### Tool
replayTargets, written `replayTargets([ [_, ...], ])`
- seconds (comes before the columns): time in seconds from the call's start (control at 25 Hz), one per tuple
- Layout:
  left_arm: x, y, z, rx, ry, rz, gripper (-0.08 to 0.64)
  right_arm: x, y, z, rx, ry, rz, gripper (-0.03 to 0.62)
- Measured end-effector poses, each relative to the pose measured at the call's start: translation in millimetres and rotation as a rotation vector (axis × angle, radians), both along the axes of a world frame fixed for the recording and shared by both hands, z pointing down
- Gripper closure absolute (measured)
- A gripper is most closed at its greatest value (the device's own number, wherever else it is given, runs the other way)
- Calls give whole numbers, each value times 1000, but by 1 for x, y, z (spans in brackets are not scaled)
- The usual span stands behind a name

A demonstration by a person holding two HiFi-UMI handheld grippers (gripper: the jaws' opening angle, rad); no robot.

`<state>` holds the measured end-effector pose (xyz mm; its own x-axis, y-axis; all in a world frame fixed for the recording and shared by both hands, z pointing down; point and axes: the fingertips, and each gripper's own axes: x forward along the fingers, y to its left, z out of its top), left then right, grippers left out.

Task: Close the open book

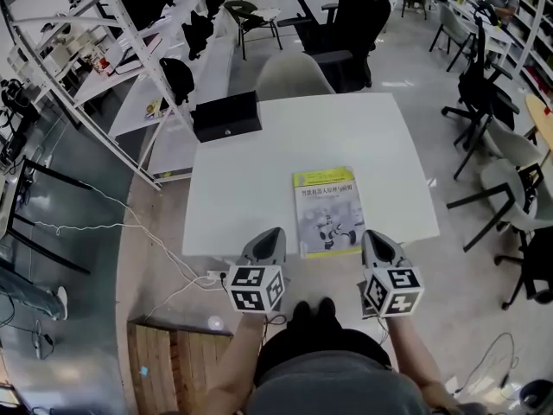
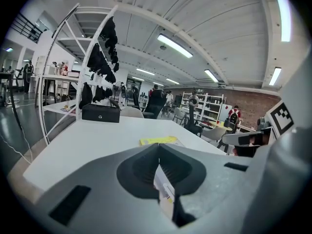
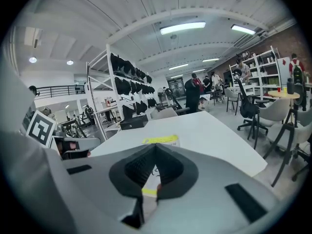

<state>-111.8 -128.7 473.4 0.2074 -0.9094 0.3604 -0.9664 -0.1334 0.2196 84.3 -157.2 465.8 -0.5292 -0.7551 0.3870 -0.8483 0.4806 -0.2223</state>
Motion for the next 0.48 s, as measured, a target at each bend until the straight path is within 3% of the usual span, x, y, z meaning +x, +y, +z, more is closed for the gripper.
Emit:
replayTargets([
  [0.48, -15, 2, -13, 45, -20, -27, 552, -5, 2, -16, 49, -13, -20, 589],
])
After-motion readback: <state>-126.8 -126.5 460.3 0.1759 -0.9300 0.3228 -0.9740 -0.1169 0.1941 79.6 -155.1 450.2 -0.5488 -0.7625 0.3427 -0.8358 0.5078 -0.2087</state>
